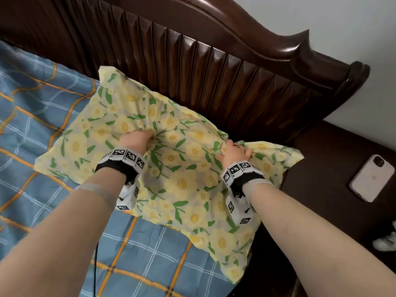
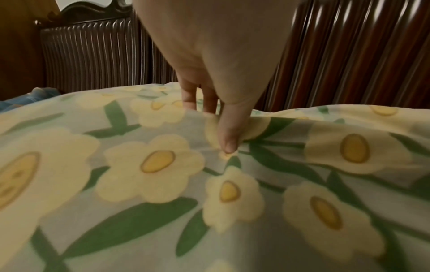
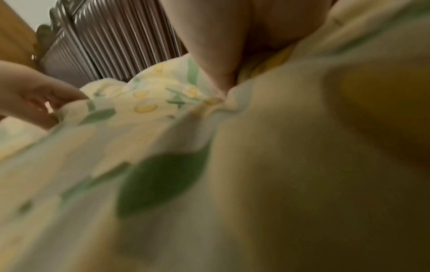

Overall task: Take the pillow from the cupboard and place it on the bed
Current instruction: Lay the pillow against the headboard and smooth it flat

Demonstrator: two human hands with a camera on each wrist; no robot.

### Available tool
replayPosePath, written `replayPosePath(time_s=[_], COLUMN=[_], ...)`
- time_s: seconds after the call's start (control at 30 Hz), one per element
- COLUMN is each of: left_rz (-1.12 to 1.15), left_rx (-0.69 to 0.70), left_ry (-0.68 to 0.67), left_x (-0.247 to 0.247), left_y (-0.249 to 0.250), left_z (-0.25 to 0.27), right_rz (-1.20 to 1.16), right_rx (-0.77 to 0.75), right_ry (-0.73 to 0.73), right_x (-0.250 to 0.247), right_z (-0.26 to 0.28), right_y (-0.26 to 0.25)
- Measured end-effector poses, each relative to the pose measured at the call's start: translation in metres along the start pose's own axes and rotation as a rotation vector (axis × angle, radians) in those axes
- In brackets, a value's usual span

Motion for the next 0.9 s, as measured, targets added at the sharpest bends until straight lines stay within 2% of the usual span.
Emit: replayPosePath(time_s=[0.13, 0.2, 0.3, 0.4, 0.5, 0.53, 0.63, 0.8, 0.9], left_rz=[0.142, 0.258, 0.311, 0.339, 0.342, 0.297, 0.157, 0.102, 0.116], left_rx=[0.088, 0.092, 0.061, 0.044, 0.041, 0.012, -0.054, 0.067, 0.041], left_ry=[-0.061, -0.046, 0.001, 0.165, 0.326, 0.320, 0.159, -0.110, -0.123], left_x=[-0.007, -0.016, -0.033, -0.058, -0.066, -0.061, -0.035, 0.014, 0.023], left_y=[-0.013, -0.028, -0.045, -0.056, -0.053, -0.050, -0.035, 0.000, 0.004], left_z=[0.013, 0.022, 0.038, 0.047, 0.054, 0.053, 0.046, 0.037, 0.036], right_rz=[-0.172, -0.223, -0.286, -0.315, -0.283, -0.286, -0.287, -0.022, 0.037], right_rx=[-0.039, -0.098, -0.190, -0.226, -0.167, -0.145, -0.147, -0.275, -0.225], right_ry=[0.074, 0.133, 0.237, 0.322, 0.354, 0.351, 0.238, -0.045, -0.105], right_x=[-0.020, -0.034, -0.056, -0.075, -0.077, -0.075, -0.057, 0.015, 0.036], right_z=[0.019, 0.033, 0.053, 0.054, 0.041, 0.038, 0.037, 0.053, 0.052], right_y=[-0.001, -0.010, -0.030, -0.044, -0.037, -0.033, -0.030, -0.018, 0.000])
Point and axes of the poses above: each hand's wrist, its own z-axis away from the middle knuckle, its own x-axis out of the palm, y = z × x, the point moved 9 cm from there along -z, towards the middle knuckle, and after that the axes turned 10 degrees about -z, right-handed, at the moved point
